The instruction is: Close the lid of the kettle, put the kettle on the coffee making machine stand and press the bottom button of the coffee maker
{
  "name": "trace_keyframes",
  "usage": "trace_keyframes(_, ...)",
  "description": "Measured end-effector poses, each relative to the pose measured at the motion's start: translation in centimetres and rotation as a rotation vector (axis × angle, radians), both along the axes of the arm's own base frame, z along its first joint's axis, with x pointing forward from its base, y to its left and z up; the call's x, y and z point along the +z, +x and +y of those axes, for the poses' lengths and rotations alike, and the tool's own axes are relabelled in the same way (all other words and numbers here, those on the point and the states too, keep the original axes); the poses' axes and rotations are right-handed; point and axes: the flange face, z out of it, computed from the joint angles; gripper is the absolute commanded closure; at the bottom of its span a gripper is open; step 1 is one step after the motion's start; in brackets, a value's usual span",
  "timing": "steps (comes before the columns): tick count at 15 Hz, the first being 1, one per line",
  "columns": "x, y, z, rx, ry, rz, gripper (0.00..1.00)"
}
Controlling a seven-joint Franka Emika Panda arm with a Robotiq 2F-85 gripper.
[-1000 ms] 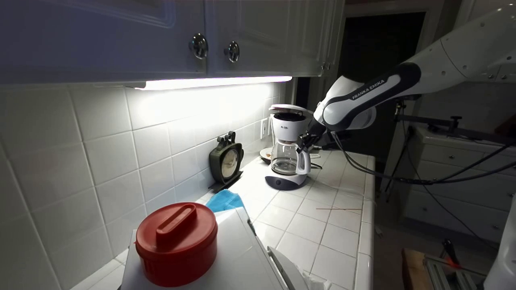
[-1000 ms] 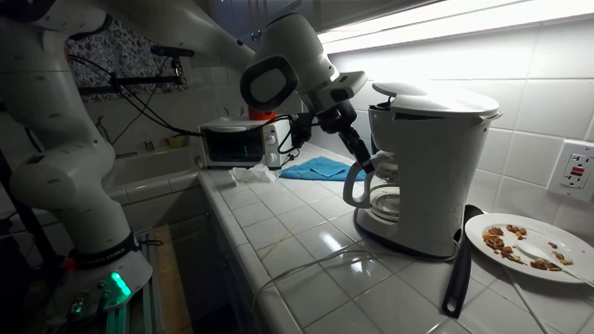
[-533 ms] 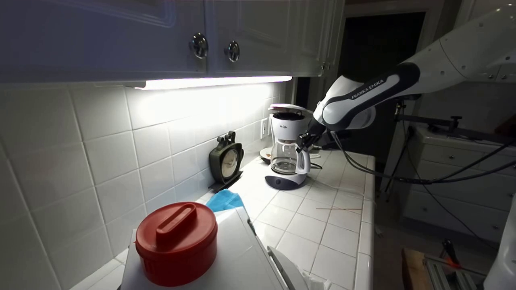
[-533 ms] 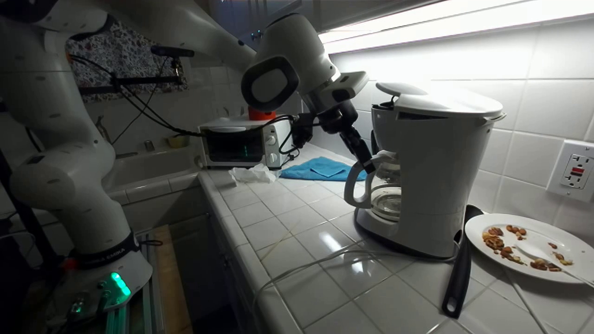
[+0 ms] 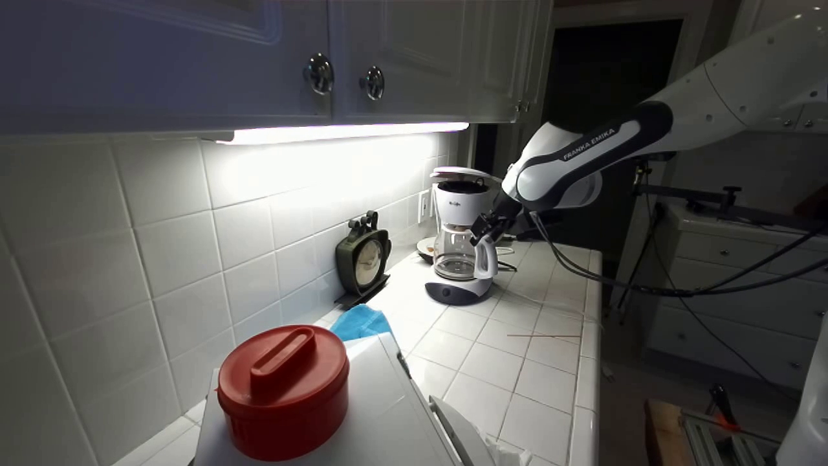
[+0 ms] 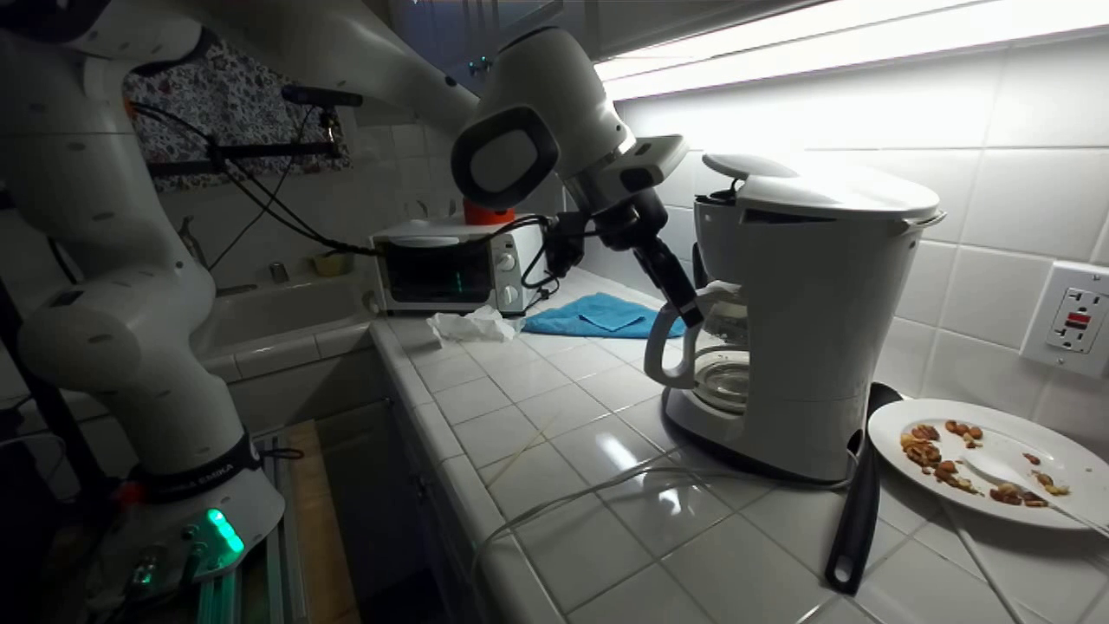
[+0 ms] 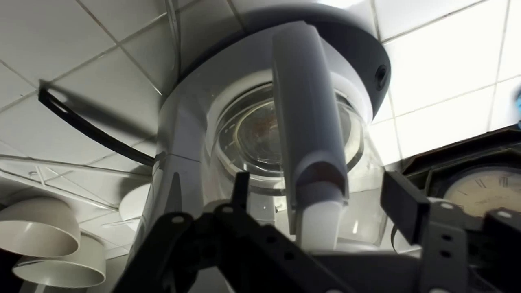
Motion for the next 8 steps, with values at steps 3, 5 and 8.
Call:
trace_keyframes(3,-0.1,0.5,0.9,0.014,0.007,0.002,0.0)
trace_keyframes(5,-0.1,0.9,1.8,0.03,0.017,0.007,0.0)
trace_keyframes(8,0.0,1.6,3.5,0.057,0.032,0.01,0.0)
